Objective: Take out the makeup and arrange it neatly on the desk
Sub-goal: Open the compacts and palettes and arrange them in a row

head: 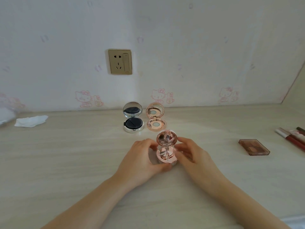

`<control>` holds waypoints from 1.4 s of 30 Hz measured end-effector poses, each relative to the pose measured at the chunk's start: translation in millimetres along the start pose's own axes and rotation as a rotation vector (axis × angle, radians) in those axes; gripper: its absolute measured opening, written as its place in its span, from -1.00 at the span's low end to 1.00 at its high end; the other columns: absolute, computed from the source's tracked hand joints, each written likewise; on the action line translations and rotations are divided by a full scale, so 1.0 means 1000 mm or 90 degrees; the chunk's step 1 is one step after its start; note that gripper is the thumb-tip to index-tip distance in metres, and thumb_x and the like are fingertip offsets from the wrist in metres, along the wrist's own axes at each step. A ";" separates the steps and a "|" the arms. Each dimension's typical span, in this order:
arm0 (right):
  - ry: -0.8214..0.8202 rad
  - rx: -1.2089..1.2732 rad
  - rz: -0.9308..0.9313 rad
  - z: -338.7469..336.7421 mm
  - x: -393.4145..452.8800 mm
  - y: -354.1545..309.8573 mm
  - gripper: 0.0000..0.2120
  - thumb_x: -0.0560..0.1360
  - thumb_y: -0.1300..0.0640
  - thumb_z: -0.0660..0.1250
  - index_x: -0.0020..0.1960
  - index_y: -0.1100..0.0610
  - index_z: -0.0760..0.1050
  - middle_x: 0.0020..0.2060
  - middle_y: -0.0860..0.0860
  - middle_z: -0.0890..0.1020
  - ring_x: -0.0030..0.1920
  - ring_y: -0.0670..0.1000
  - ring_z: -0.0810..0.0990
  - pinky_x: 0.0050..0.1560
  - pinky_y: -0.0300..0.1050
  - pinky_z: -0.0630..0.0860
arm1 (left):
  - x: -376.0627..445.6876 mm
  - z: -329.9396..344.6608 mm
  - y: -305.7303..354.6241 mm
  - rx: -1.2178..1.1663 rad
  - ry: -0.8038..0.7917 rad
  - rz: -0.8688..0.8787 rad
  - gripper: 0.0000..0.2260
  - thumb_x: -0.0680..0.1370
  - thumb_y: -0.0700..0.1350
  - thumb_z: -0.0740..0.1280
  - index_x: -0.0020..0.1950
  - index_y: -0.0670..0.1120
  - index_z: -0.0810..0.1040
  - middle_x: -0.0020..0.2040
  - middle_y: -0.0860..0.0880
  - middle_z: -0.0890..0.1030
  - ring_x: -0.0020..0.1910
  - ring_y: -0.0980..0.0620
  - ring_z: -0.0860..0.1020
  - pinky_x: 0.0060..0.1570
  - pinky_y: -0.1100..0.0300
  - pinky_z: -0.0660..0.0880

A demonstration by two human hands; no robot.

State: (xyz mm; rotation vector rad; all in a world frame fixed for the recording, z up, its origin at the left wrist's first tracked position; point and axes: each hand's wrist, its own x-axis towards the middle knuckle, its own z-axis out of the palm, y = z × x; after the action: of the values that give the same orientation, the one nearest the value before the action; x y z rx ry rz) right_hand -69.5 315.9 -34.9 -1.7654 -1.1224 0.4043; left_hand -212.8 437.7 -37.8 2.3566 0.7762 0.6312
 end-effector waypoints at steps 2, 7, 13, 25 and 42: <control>-0.011 -0.047 -0.020 0.001 -0.005 -0.001 -0.56 0.53 0.10 0.32 0.38 -0.07 0.32 0.09 -0.20 0.61 0.14 -0.23 0.55 0.22 -0.27 0.44 | 0.000 -0.001 0.000 -0.039 0.008 -0.030 -0.30 0.16 0.32 0.53 0.22 0.16 0.41 0.04 0.26 0.54 0.13 0.28 0.41 0.04 0.39 0.34; -0.033 -0.104 -0.052 0.000 -0.005 -0.005 -0.44 0.49 0.06 0.38 0.42 -0.08 0.25 0.13 -0.18 0.59 0.17 -0.18 0.53 0.14 -0.37 0.39 | -0.001 -0.003 -0.001 -0.100 0.014 -0.047 -0.16 0.19 0.20 0.60 0.41 0.08 0.37 -0.03 0.31 0.58 0.11 0.41 0.47 0.12 0.47 0.33; -0.051 -0.134 -0.082 -0.008 0.001 -0.003 -0.35 0.46 0.07 0.44 0.45 -0.03 0.22 0.16 -0.17 0.57 0.14 -0.23 0.50 0.08 -0.55 0.32 | 0.003 0.004 0.008 -0.072 0.035 -0.024 -0.23 0.26 0.13 0.58 0.42 0.06 0.41 0.11 0.18 0.64 0.11 0.36 0.51 0.02 0.58 0.29; -0.035 -0.087 -0.010 -0.053 0.046 0.020 -0.38 0.44 0.18 0.44 0.41 -0.09 0.28 0.00 -0.22 0.57 0.08 -0.14 0.56 0.18 -0.25 0.44 | 0.060 0.041 0.038 0.073 0.054 0.042 -0.35 0.35 0.27 0.42 0.39 0.17 0.32 0.17 0.13 0.56 0.24 0.15 0.41 0.07 0.29 0.35; -0.053 -0.098 -0.017 -0.061 0.126 0.048 -0.41 0.46 0.21 0.38 0.43 -0.02 0.29 0.04 -0.12 0.61 0.14 -0.05 0.55 0.22 -0.12 0.46 | 0.131 0.061 0.033 0.236 0.105 0.059 -0.23 0.49 0.26 0.28 0.55 -0.05 0.06 0.23 0.04 0.54 0.36 0.04 0.31 0.23 0.17 0.29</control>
State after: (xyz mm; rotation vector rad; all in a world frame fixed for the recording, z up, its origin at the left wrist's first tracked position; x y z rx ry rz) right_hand 61.9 381.4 -21.0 -1.8804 -1.2628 0.3863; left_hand -70.9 478.0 -28.0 2.7145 0.9262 0.7858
